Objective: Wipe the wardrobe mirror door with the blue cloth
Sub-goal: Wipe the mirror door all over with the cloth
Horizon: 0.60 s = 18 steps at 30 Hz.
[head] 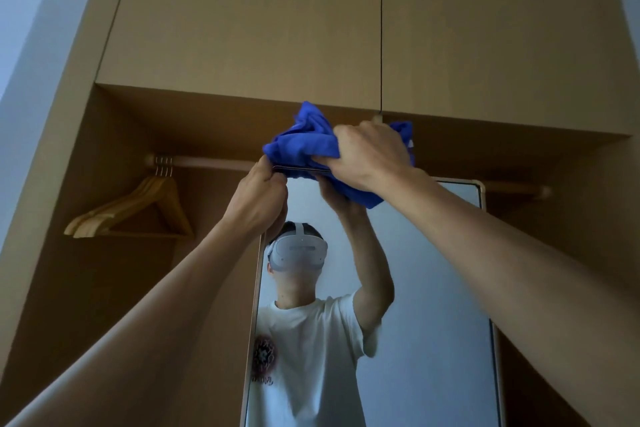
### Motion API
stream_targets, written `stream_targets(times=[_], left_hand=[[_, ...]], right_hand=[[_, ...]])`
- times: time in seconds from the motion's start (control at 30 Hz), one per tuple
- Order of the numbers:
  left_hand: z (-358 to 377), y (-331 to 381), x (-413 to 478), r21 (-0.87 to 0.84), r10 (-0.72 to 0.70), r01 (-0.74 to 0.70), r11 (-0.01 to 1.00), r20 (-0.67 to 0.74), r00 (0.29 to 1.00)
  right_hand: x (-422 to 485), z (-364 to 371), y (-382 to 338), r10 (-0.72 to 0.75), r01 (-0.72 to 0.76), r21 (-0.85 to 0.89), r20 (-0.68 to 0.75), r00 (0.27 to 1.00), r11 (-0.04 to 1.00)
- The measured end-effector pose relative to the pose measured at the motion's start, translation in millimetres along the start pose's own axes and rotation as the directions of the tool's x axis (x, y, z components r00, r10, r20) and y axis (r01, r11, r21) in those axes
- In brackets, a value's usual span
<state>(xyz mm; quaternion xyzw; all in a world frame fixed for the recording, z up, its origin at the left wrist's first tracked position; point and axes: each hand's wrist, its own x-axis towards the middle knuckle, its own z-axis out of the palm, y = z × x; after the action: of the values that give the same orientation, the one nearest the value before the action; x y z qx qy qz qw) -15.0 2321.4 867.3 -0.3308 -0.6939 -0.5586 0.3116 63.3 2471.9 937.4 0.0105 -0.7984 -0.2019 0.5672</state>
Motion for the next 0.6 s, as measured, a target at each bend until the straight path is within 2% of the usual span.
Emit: stream_targets(times=[0.17, 0.3, 0.47, 0.6], left_hand=[[-11, -7, -1, -0.212, 0.001, 0.009, 0.977, 0.044, 0.999], [-16, -6, -14, -0.117, 0.016, 0.001, 0.993, 0.146, 0.989], [-13, -22, -18, -0.164, -0.063, 0.097, 0.982, 0.206, 0.977], [-10, -17, -17, -0.175, -0.049, 0.079, 0.981, 0.172, 0.984]], right_hand=[[8, 3, -30, -0.063, 0.069, 0.125, -0.052, 0.997, 0.99], [-10, 3, -4, -0.088, 0.093, 0.085, -0.065, 0.994, 0.992], [-26, 10, 18, 0.061, -0.057, 0.043, -0.095, 0.994, 0.997], [-18, 6, -15, -0.054, 0.059, 0.059, -0.085, 0.995, 0.997]])
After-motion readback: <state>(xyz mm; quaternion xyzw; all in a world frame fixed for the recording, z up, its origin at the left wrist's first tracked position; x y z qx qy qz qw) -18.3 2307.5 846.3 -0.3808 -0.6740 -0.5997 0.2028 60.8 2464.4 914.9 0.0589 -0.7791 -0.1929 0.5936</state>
